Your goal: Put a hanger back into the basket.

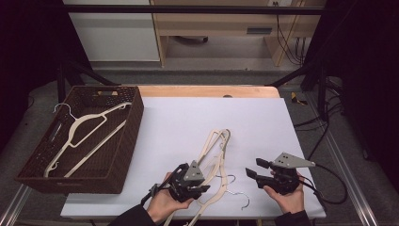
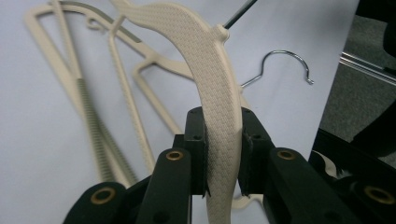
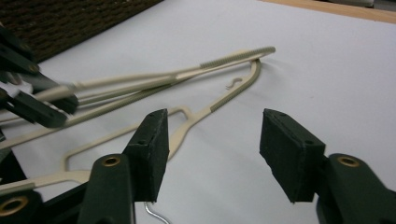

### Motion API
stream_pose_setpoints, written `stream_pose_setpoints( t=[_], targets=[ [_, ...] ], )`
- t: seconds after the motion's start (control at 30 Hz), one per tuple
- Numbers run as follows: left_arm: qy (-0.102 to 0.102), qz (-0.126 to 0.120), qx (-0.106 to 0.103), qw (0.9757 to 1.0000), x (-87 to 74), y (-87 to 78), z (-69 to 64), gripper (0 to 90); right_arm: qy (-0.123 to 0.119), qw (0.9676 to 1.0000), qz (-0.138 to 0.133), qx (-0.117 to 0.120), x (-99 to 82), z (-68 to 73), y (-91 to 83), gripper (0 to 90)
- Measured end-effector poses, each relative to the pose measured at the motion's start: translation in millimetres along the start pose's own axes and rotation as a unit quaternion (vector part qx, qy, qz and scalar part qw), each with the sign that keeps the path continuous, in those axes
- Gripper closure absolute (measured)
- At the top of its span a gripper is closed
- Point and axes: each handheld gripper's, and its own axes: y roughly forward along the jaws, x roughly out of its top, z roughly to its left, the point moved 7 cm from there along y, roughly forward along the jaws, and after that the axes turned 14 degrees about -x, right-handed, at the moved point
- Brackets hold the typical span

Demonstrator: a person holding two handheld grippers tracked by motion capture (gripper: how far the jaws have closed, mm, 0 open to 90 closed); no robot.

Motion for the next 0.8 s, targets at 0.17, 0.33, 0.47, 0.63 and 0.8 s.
stream_pose_setpoints(
  t=[0.17,0.33,0.47,0.63,0.8],
  targets=[
    [-0.005,-0.016,0.03,0.9994,0.9,-19.5,10.2,78.9,0.008,0.9999,0.001,-0.011,-4.4,-4.5,4.7,31.8],
    [-0.021,-0.04,0.064,0.997,0.7,-41.3,26.6,82.0,0.013,0.9998,0.003,-0.018,-7.3,-7.5,6.8,27.4],
    [-0.04,-0.058,0.065,0.9954,-2.3,-56.0,38.7,85.9,0.009,0.9996,0.008,-0.025,-9.4,-7.3,8.0,24.9],
    [-0.034,-0.071,0.069,0.9945,-1.3,-65.5,42.2,86.1,0.003,0.9995,0.007,-0.031,-10.2,-7.8,8.5,22.1],
    [-0.037,-0.094,0.054,0.9935,2.5,-79.4,41.9,86.1,0.004,0.9995,-0.001,-0.032,-8.7,-8.5,6.5,17.3]
  ],
)
